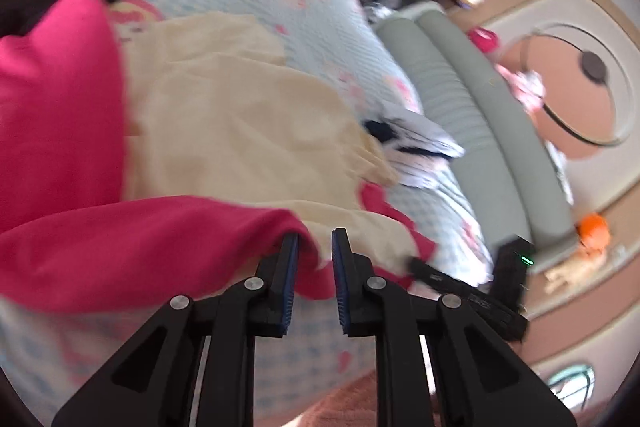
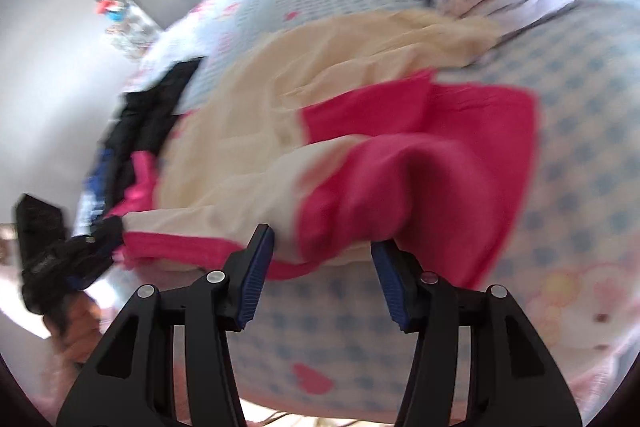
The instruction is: Fold clothes
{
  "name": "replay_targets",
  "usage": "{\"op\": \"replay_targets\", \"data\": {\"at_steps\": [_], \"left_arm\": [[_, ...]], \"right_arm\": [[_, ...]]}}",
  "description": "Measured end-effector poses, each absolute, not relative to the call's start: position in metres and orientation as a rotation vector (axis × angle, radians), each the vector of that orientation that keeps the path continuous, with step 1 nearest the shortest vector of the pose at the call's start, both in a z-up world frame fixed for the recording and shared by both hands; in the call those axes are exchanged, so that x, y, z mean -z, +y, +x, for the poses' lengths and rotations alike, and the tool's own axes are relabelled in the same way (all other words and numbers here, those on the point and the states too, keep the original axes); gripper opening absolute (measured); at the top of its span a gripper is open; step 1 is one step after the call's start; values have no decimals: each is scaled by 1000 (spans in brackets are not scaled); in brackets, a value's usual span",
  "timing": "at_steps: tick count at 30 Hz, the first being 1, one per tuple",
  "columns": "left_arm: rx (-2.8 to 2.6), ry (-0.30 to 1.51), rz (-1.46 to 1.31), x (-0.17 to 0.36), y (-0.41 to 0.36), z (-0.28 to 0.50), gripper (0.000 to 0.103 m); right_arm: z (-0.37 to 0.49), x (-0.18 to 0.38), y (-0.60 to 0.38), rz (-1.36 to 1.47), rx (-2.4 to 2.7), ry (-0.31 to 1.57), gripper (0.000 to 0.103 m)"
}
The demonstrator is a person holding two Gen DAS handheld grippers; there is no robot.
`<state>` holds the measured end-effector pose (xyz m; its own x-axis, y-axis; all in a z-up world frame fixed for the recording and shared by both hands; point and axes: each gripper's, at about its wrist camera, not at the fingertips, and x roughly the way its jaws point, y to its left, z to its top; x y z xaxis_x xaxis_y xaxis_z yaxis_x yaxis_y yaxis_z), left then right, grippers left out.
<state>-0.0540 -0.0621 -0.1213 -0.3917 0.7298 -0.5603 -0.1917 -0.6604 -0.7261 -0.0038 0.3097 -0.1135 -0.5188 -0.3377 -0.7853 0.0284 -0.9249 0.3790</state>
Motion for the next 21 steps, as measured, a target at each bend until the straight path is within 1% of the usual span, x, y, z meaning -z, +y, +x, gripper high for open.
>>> {"op": "replay_targets", "data": {"at_steps": [2,4,5,6,7,10,13,15,16,18,21], "left_arm": [[-2121,-720,-1242,118,-66,-50,17],[-2104,-712,-1248,121,-67,-46,17],[-2086,-712,-1258,123,-68,-43,21],[-2076,-701,-1277,128,-68,-42,21],[-2067,-689,-1297,134,-67,-41,21],[-2087,-628,-1368,151,-56,-43,32],[-2115,-508,-1394,156,-43,-45,33],[-2109,-421,-1373,151,-32,-46,36],[-2104,-378,-1362,148,-26,-46,39],[-2112,-340,-1358,144,-19,-49,41],[-2124,-285,-1353,140,-8,-52,45]], "right_arm": [[6,103,310,1361,2520,-459,53],[11,105,309,1402,2476,-463,52],[12,109,308,1431,2454,-459,51],[13,115,306,1457,2434,-446,46],[14,121,305,1482,2413,-433,45],[16,137,301,1557,2410,-357,45],[11,136,296,1533,2435,-318,45],[4,130,290,1497,2445,-266,45],[1,127,287,1482,2448,-239,45],[-6,120,281,1456,2448,-195,45],[-19,115,276,1433,2437,-189,45]]}}
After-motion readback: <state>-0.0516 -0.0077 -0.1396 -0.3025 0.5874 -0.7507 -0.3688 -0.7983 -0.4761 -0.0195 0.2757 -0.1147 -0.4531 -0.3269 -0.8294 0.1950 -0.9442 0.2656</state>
